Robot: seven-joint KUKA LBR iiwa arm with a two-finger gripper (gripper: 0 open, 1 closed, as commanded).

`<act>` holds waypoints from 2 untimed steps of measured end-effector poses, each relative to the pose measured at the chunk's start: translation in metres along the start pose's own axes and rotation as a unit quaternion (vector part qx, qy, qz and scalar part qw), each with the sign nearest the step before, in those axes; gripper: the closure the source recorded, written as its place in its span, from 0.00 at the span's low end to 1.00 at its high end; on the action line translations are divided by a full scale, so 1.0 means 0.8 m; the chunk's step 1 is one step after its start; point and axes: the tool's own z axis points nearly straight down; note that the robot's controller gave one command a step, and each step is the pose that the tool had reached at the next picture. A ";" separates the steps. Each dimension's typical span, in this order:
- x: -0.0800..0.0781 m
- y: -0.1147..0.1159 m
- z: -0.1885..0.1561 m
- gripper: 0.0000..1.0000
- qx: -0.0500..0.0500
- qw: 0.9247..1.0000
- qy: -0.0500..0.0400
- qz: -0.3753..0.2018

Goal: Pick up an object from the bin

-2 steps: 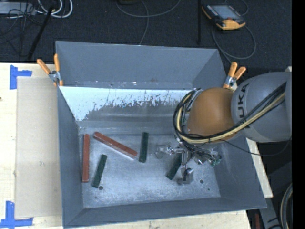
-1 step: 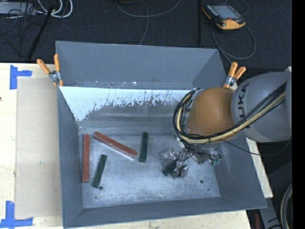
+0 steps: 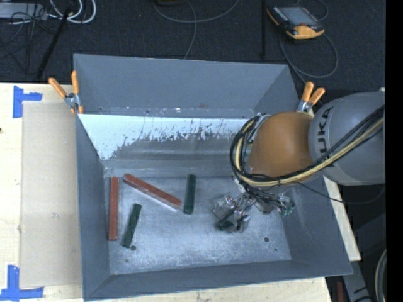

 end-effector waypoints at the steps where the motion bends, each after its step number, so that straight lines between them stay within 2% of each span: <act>1: -0.002 0.001 -0.032 1.00 0.001 1.000 -0.001 -0.001; 2: -0.004 0.000 -0.140 1.00 0.002 1.000 -0.003 0.000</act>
Offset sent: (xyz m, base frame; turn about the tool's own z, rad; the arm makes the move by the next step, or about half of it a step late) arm 0.0000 0.0000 0.0246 0.0000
